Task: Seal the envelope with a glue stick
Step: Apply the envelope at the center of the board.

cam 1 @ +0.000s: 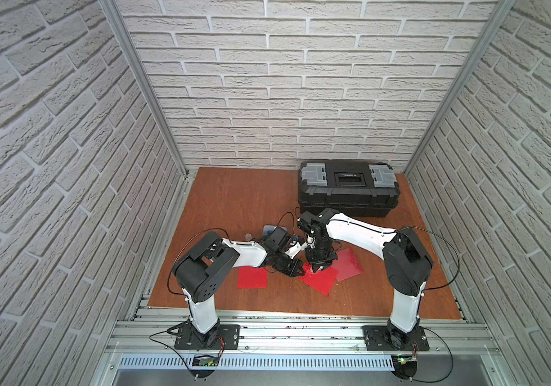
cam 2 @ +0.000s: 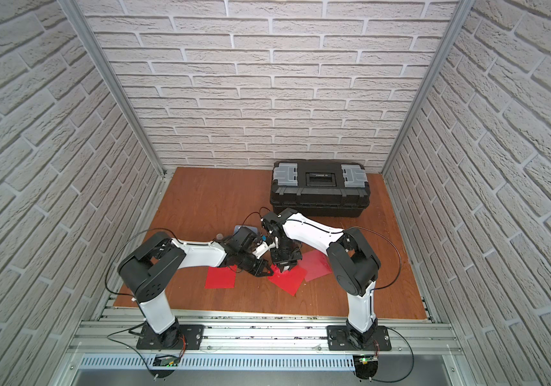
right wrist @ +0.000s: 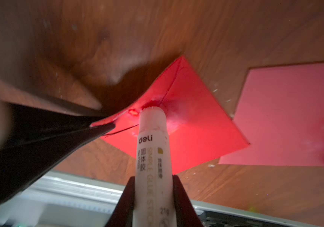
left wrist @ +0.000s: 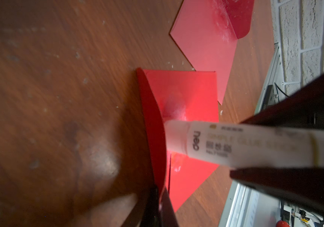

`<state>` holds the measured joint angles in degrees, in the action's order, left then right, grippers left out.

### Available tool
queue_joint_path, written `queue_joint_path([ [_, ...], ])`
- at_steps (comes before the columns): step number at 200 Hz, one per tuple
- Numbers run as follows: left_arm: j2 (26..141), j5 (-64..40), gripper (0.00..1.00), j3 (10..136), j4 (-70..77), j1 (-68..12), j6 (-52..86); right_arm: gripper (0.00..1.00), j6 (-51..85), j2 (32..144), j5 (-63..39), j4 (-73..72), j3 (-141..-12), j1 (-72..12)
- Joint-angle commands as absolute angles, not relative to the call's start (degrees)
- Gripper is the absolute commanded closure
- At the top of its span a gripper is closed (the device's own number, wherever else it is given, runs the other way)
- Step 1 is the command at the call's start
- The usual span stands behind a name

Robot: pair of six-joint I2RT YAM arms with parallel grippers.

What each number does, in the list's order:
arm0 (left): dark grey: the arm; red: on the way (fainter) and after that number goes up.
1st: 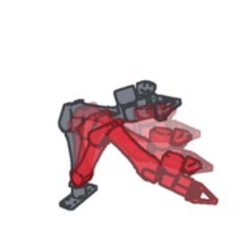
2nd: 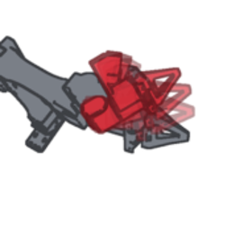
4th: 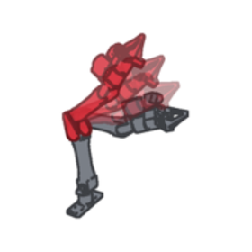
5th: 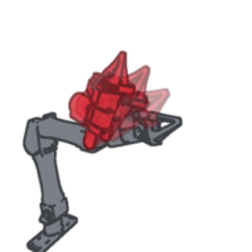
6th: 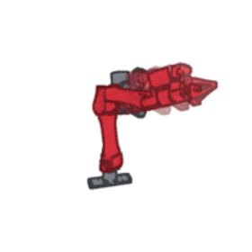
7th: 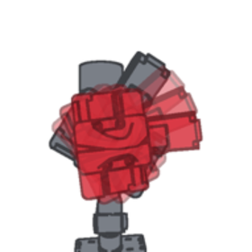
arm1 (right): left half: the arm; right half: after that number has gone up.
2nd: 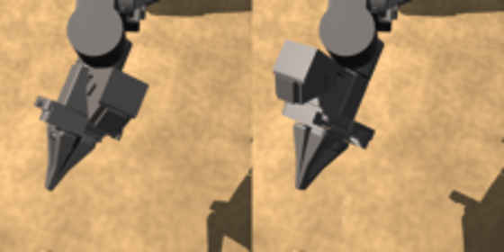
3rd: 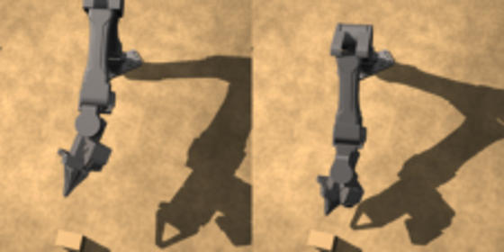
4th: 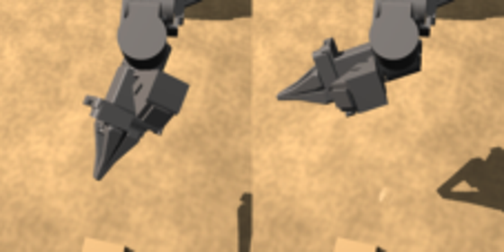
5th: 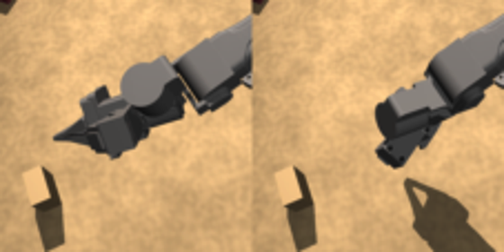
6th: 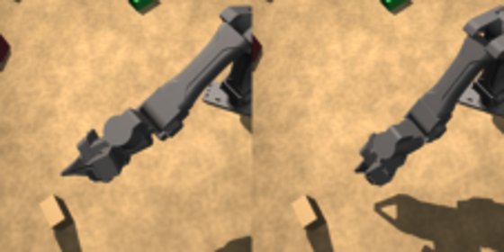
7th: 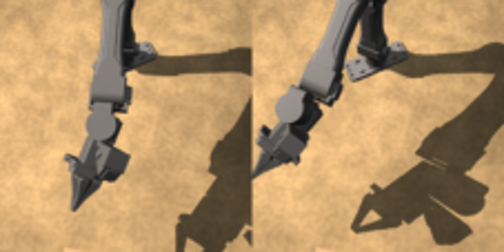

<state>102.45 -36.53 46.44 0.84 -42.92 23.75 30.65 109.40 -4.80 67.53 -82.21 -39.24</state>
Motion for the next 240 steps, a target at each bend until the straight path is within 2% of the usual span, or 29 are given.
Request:
queue_joint_path([
  [1, 104.5, -35.0, 1.00, 44.7, -3.9, -43.8, 22.6, 0.98, 31.2, 110.3, 10.9, 72.4, -84.0, -38.8],
  [15, 104.6, -35.2, 1.00, 44.7, -3.9, -43.8, 22.6, 0.98, 30.7, 110.7, 7.3, 71.4, -84.2, -38.8],
  [41, 104.7, -35.3, 1.00, 44.8, -4.0, -43.8, 22.6, 0.98, 29.7, 110.8, -11.6, 63.7, -81.4, -38.8],
  [53, 104.6, -35.2, 1.00, 44.8, -4.0, -43.8, 22.7, 0.98, 29.7, 110.8, -16.1, 62.5, -81.1, -38.8],
  [67, 104.6, -34.8, 1.00, 44.7, -4.0, -43.7, 22.8, 0.98, 29.2, 110.5, -15.7, 63.9, -81.9, -38.9],
  [120, 104.3, -34.4, 1.00, 44.8, -4.4, -43.8, 22.7, 0.98, 28.9, 109.5, 2.0, 73.5, -83.9, -37.4],
  [169, 102.4, -31.5, 1.00, 44.7, -5.6, -43.8, 22.5, 0.98, 25.9, 107.1, -9.9, 71.0, -84.1, -37.3],
  [179, 101.1, -30.2, 0.91, 44.8, -6.2, -43.8, 22.3, 0.98, 25.2, 106.6, -10.7, 71.2, -84.4, -37.1],
  [240, 90.5, -25.0, 0.59, 42.7, -4.1, -43.9, 18.0, 0.98, 22.5, 99.2, -16.2, 73.4, -83.1, -32.5],
])
